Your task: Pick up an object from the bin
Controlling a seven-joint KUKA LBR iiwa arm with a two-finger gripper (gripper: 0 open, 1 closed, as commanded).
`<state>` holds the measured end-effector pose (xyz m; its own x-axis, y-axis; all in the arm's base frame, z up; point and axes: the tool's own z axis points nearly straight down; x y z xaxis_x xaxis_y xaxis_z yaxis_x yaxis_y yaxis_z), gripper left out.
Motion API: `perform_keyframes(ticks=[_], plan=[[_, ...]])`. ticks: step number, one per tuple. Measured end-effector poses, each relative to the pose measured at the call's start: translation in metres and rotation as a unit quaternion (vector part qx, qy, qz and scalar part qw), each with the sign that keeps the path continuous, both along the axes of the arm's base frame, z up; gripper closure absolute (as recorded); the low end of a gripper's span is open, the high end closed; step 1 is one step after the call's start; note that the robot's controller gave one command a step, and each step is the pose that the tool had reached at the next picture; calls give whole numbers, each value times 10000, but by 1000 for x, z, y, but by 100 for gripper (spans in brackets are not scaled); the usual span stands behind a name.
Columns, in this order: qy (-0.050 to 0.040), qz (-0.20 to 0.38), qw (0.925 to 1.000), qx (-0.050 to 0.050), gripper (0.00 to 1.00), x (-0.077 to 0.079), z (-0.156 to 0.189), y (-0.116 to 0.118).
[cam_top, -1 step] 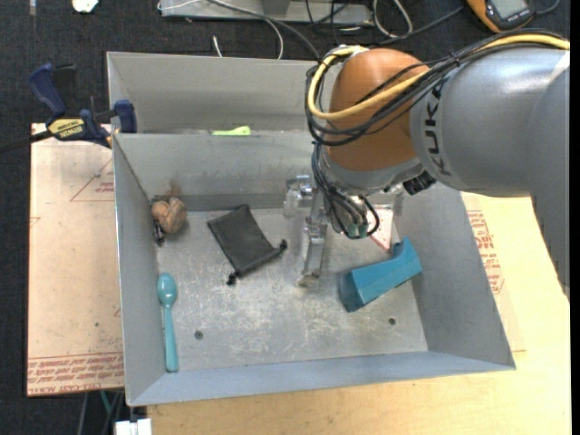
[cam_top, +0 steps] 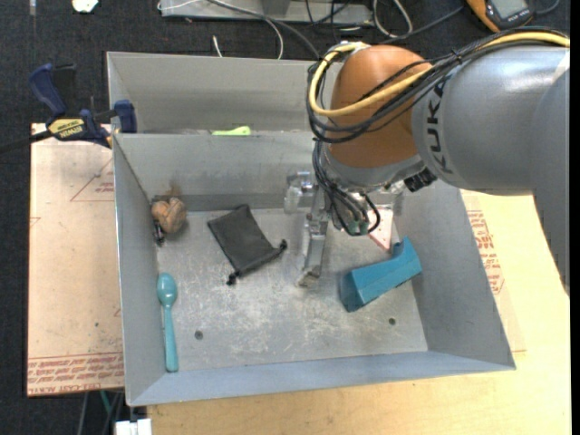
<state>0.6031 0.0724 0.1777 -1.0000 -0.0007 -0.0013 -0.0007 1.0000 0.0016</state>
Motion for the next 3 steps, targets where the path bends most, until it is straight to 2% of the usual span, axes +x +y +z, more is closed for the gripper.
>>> perform_keyframes(ticks=[1,2,3], plan=[[-27,-37,10000,9,0,-1,-53,-10],[-55,-15,10000,15,0,-10,-109,-6],[-21,-148,9999,16,100,-21,-102,32]])
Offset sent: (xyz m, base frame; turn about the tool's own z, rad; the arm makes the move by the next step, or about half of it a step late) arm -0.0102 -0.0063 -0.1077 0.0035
